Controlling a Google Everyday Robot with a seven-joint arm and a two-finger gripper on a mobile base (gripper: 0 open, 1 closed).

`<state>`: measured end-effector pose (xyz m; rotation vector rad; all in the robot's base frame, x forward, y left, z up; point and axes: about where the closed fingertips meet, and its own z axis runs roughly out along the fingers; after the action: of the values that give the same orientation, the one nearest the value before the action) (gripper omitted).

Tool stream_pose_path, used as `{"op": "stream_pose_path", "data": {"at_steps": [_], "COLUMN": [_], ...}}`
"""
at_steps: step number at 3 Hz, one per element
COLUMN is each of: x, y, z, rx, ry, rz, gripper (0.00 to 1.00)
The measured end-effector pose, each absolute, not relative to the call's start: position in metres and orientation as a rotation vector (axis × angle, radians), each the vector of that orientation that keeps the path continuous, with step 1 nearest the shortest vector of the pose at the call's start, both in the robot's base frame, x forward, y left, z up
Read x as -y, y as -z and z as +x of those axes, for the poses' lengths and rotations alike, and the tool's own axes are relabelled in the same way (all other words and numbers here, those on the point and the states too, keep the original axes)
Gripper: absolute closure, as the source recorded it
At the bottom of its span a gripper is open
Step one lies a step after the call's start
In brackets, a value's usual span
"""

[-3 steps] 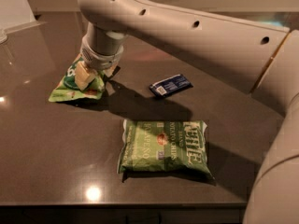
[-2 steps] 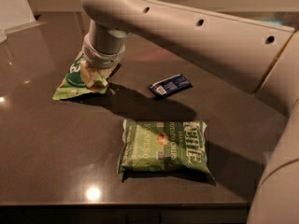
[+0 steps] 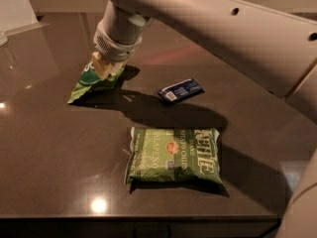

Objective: Pick green rice chip bag

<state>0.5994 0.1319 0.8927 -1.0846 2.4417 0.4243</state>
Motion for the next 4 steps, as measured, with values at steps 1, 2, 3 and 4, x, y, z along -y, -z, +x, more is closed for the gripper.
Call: {"op": "stream_pose_path", "data": {"at_steps": [1, 2, 3, 4], "x": [-0.129, -0.128, -0.126, -0.12], "y": [-0.926, -0.962, -0.995, -1.022], "z": [0.597, 0.594, 0.593, 0.593], "rx": [-2.35, -2.24, -2.148, -2.076], "ry": [-0.494, -0.556, -0.592, -0.618], "rz": [-1.163, -1.238, -1.289, -1.331], "gripper": [1.0, 1.0, 1.0, 1.0]}}
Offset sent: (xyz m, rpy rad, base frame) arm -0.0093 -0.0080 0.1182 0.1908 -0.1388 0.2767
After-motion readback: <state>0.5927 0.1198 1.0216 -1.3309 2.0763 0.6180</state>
